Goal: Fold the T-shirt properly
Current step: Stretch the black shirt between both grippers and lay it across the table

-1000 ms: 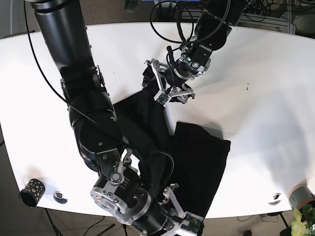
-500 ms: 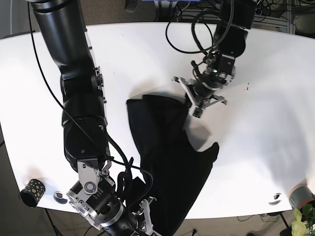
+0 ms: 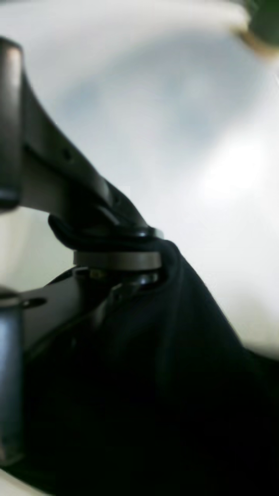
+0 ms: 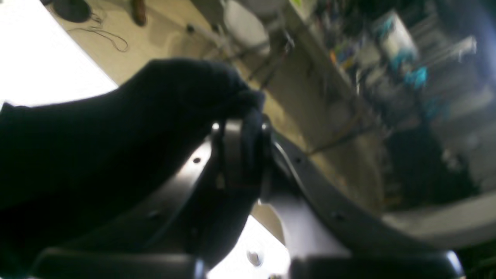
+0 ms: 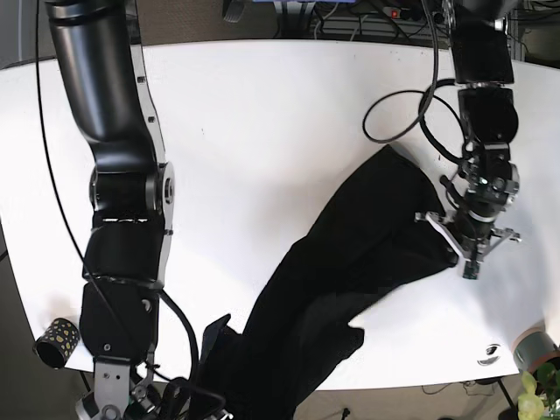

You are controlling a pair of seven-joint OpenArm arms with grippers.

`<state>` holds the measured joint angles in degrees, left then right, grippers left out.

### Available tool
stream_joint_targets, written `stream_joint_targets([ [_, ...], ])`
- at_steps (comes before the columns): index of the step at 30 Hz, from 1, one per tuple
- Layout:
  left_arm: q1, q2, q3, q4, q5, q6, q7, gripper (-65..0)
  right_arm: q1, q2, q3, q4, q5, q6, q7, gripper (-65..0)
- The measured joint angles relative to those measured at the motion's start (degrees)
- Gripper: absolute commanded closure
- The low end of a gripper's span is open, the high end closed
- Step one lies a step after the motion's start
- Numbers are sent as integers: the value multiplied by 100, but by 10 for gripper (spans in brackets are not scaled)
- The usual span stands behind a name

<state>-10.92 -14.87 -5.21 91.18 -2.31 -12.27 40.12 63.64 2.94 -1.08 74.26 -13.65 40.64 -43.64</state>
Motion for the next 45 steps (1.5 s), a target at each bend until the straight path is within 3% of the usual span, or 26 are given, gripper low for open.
stream_joint_targets([
  [2, -297, -44, -400, 0, 0, -382, 173, 0, 179, 72, 52, -214, -4, -2, 52, 0],
  [6, -894, -35, -931, -2, 35, -684, 450, 0, 411, 188, 66, -271, 42, -7, 164, 0],
  [10, -1241, -227, -1062, 0, 26, -796, 798, 0, 378, 297, 72, -214, 28, -9, 179, 0],
  [14, -1320, -376, -1097, 0, 33, -793, 809, 0, 31, 457, 426, -170, 118, 28, 90, 0],
  [22, -734, -474, -1561, -15, -15, -820, 835, 0, -1637, 734, 1217, 750, -13, -31, -168, 0],
  [27, -236, -511, -1843, -17, 9, -815, 785, 0, -2949, 549, 1510, 1379, 72, -15, -133, 0],
  [36, 638, -470, -2288, 2, -31, -1204, 525, 0, -4754, 310, 1956, 2098, 804, -52, -197, 0],
  [45, 1235, -529, -2931, -7, 0, -1532, 507, 0, -5987, 136, 2736, 2669, 2258, -35, -684, 0],
])
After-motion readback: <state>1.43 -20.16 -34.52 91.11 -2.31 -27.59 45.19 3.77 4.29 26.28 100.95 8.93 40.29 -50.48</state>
